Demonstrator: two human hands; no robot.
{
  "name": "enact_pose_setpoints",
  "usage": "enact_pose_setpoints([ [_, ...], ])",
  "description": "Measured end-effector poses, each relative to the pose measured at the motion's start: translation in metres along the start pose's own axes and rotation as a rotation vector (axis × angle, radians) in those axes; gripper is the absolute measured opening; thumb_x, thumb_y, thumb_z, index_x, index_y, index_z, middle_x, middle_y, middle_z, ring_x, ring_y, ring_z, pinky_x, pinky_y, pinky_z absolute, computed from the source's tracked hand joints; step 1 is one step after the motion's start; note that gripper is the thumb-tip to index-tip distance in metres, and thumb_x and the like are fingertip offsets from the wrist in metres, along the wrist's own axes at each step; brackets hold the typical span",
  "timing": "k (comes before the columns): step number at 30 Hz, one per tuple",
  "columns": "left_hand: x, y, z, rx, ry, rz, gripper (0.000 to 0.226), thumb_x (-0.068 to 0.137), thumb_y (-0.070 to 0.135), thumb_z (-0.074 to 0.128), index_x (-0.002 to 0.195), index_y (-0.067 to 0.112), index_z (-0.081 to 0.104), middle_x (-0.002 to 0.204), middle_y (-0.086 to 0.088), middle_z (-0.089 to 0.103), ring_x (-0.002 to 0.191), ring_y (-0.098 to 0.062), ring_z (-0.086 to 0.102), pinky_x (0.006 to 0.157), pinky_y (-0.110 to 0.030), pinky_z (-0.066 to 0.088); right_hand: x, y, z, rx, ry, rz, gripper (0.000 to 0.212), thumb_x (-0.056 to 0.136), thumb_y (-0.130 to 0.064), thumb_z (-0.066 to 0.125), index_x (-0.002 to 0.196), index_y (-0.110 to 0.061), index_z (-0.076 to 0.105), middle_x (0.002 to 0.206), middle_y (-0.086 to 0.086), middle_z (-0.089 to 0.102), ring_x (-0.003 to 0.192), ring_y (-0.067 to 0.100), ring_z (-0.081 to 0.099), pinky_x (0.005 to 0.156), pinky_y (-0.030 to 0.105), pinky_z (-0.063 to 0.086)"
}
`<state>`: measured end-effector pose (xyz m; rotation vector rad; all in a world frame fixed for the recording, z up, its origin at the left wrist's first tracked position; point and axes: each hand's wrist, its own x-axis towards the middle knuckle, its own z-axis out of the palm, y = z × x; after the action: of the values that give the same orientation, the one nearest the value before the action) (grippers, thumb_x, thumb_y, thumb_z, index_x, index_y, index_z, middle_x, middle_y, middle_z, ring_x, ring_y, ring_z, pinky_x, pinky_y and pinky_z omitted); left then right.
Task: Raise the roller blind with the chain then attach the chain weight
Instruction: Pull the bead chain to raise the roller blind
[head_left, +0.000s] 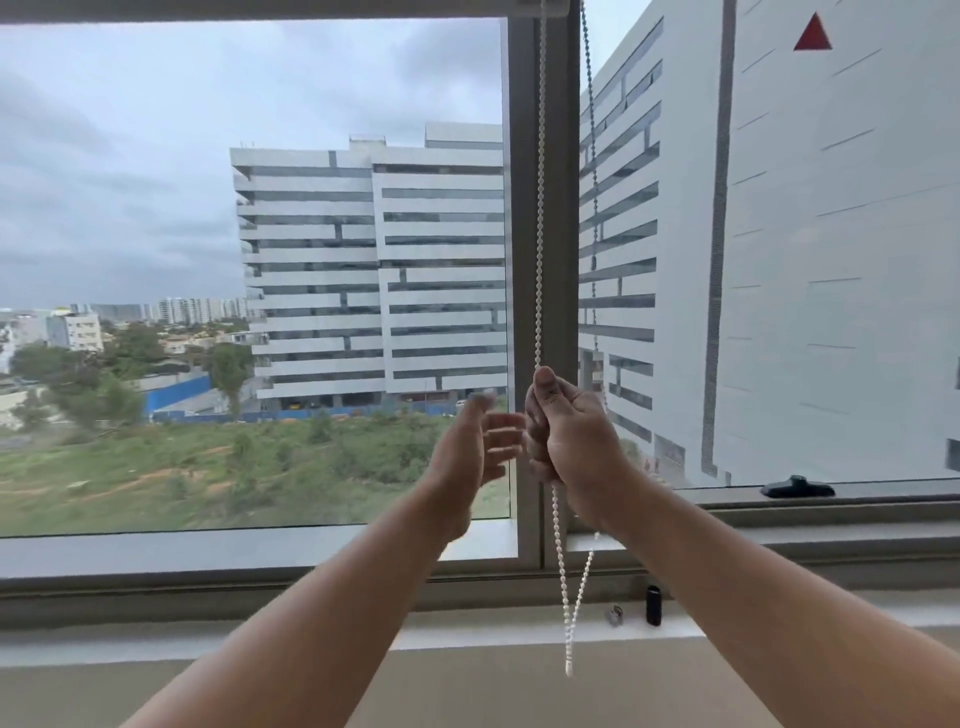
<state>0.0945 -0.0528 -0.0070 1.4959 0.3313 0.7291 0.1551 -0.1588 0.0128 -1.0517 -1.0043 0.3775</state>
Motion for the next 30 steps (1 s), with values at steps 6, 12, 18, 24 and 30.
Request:
enact_pose_setpoints([
  [6, 0.001, 0.090, 0.036, -0.345, -0.173, 0.212, 0.051, 0.104, 0.044, 0.029, 0.087, 0.008, 0.061, 0.062, -0.005, 0.061, 0.052, -0.017, 0.060, 0.053, -0.029, 0.044, 0.003, 0.003, 0.007, -0.009, -0.006, -0.018, 0.047, 0.101, -0.039, 0.037, 0.059, -0.019, 0.040, 0.048, -0.002, 0.033, 0.041, 0.013, 0.020, 0.041, 0.027, 0.014],
  [12, 0.002, 0.081, 0.044, -0.390, -0.172, 0.264, 0.040, 0.102, 0.038, 0.045, 0.069, 0.017, 0.048, 0.038, 0.010, 0.028, 0.029, -0.005, 0.019, 0.034, -0.016, 0.016, -0.001, 0.010, 0.001, -0.055, -0.019, -0.031, 0.043, 0.101, -0.035, 0.039, 0.061, -0.019, 0.040, 0.052, 0.001, 0.029, 0.041, 0.011, 0.020, 0.043, 0.031, 0.012],
  [18, 0.003, 0.001, 0.026, -0.268, -0.077, 0.085, 0.040, 0.101, 0.037, 0.048, 0.067, 0.016, 0.048, 0.036, 0.008, 0.028, 0.025, -0.006, 0.018, 0.032, -0.014, 0.015, -0.037, 0.058, -0.003, -0.252, -0.067, 0.326, 0.044, 0.100, -0.034, 0.039, 0.059, -0.020, 0.039, 0.044, -0.003, 0.032, 0.033, 0.009, 0.024, 0.036, 0.020, 0.018],
  [24, -0.021, -0.084, 0.025, 0.027, 0.077, -0.142, 0.045, 0.101, 0.035, 0.049, 0.062, 0.013, 0.047, 0.035, 0.002, 0.028, 0.024, -0.008, 0.018, 0.032, -0.014, 0.017, -0.082, 0.109, -0.020, -0.466, -0.182, 0.615, 0.040, 0.097, -0.033, 0.038, 0.058, -0.022, 0.042, 0.047, -0.004, 0.038, 0.030, 0.007, 0.028, 0.037, 0.020, 0.019],
  [30, -0.029, -0.080, 0.030, 0.087, 0.093, -0.141, 0.047, 0.101, 0.033, 0.050, 0.058, 0.014, 0.048, 0.035, 0.006, 0.033, 0.028, -0.007, 0.024, 0.034, -0.018, 0.021, -0.055, 0.071, -0.033, -0.487, -0.262, 0.764, 0.011, 0.079, -0.013, 0.055, 0.070, -0.015, 0.062, 0.070, 0.006, 0.063, 0.063, 0.018, 0.058, 0.049, 0.022, 0.030],
])
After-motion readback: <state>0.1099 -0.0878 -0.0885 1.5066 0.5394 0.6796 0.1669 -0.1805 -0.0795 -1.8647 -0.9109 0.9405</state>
